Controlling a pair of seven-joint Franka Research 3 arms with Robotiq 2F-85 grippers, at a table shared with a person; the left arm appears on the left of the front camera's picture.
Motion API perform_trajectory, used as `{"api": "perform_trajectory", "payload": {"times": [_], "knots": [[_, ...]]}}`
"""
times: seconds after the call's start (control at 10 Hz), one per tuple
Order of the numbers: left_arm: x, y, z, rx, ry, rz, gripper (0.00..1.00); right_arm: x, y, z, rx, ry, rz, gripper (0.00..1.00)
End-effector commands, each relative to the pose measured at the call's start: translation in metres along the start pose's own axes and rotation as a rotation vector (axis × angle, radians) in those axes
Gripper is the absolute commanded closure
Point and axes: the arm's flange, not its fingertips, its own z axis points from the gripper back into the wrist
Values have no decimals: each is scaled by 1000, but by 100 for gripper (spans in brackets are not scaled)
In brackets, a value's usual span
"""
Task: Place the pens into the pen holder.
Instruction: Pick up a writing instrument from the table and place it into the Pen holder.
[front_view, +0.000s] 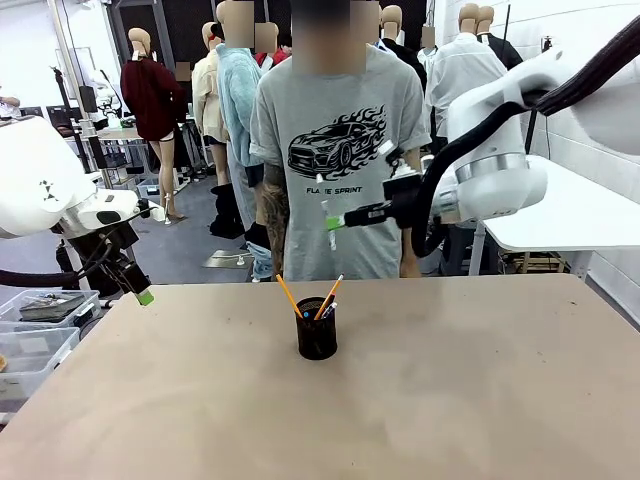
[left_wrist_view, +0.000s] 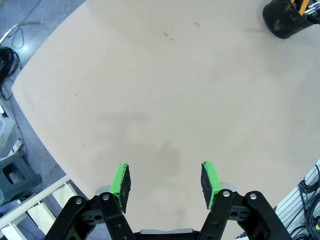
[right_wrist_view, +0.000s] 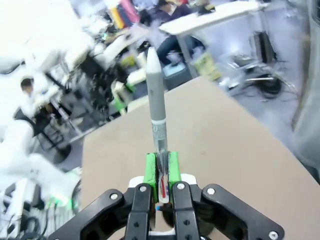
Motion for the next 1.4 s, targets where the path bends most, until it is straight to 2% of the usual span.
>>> {"api": "perform_trajectory", "payload": {"times": [0.0, 0.1, 0.3, 0.4, 0.9, 1.1, 1.3], "knots": [[-1, 3, 0, 2, -10, -15, 26, -7, -4, -25, 91, 13, 62, 100], [-1, 3, 0, 2, -10, -15, 26, -9, -3, -35, 130, 15, 83, 100], [-1, 3, 0, 2, -10, -15, 26, -19, -2, -59, 222, 117, 109, 100], [-1, 3, 0, 2, -10, -15, 26, -25, -3, -65, 230, 138, 107, 100], [-1, 3, 0, 2, -10, -15, 26, -55, 2, -76, 105, 247, 211, 100], [-1, 3, 0, 2, -10, -15, 26, -65, -1, -78, 25, 245, 233, 100], [-1, 3, 0, 2, -10, -15, 26, -70, -2, -80, 9, 263, 238, 100]]}}
